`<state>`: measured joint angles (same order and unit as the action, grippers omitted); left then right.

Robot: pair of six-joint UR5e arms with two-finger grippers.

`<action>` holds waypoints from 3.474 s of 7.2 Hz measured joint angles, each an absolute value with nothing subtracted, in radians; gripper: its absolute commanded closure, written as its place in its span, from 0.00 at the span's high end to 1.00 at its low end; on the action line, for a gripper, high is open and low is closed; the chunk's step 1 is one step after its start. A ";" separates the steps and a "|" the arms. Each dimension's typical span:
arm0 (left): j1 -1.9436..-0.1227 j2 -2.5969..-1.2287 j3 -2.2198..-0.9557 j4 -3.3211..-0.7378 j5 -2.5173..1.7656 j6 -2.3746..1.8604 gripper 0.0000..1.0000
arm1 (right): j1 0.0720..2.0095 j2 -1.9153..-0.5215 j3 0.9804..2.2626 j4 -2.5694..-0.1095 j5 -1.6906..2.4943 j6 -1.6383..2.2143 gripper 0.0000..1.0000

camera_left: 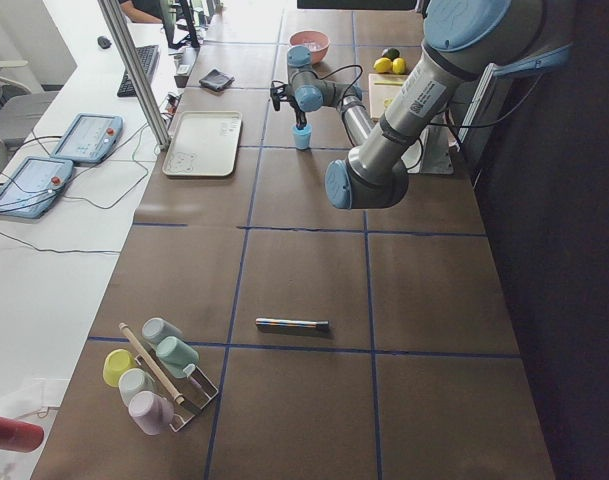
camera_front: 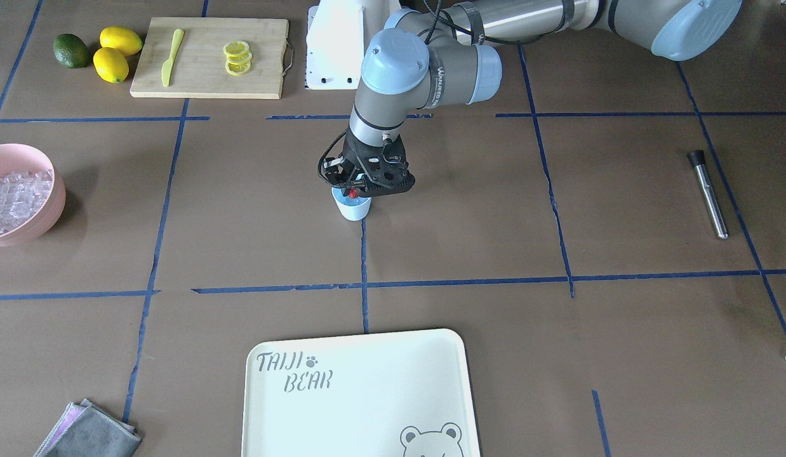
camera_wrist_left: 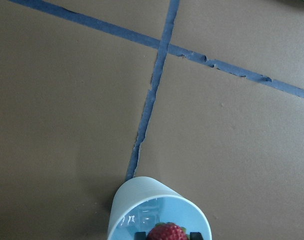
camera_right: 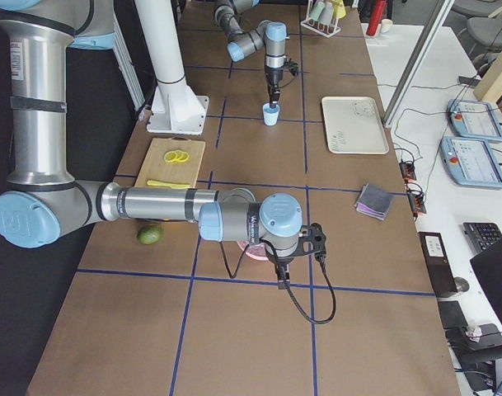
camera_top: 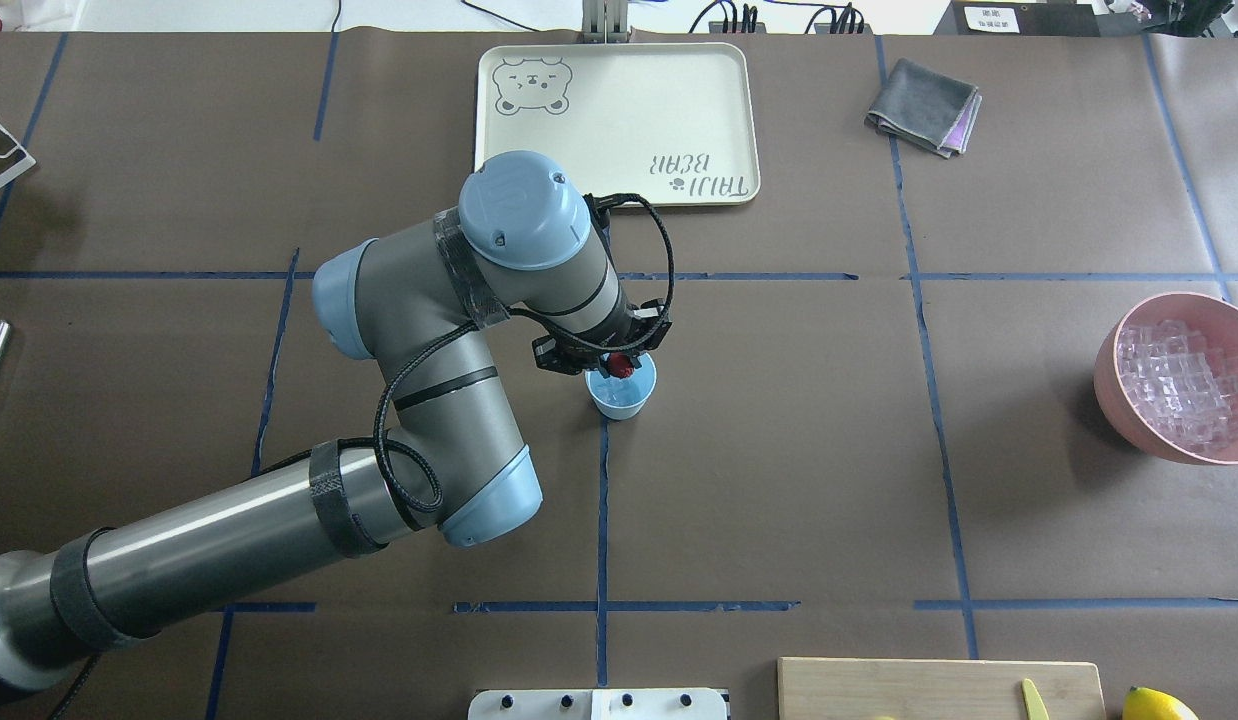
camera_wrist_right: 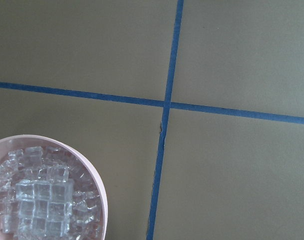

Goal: Mash ice and strawberries in cup

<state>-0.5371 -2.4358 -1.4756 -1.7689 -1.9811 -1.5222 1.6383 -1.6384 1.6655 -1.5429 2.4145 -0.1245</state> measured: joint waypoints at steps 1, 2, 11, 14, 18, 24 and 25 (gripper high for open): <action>-0.537 -2.436 -1.475 -1.772 -1.981 -1.521 1.00 | 1.638 -1.638 1.666 -1.542 2.414 -0.125 0.99; -0.537 -2.436 -1.476 -1.773 -1.982 -1.520 1.00 | 1.638 -1.638 1.666 -1.542 2.414 -0.126 0.99; -0.756 -2.193 -1.875 -1.392 -2.108 -1.101 1.00 | 1.640 -1.642 1.663 -1.544 2.417 -0.124 0.99; -0.980 -1.945 -1.963 -1.318 -2.206 -0.631 1.00 | 1.639 -1.641 1.665 -1.543 2.418 -0.099 0.99; -1.218 -1.609 -1.915 -1.522 -2.285 -0.264 1.00 | 1.640 -1.638 1.669 -1.543 2.417 -0.094 0.99; -1.217 -1.513 -1.471 -2.284 -2.244 -0.607 1.00 | 1.639 -1.631 1.666 -1.542 2.415 -0.094 0.99; -1.199 -1.515 -1.436 -2.318 -2.198 -0.632 1.00 | 1.638 -1.631 1.666 -1.542 2.415 -0.094 0.99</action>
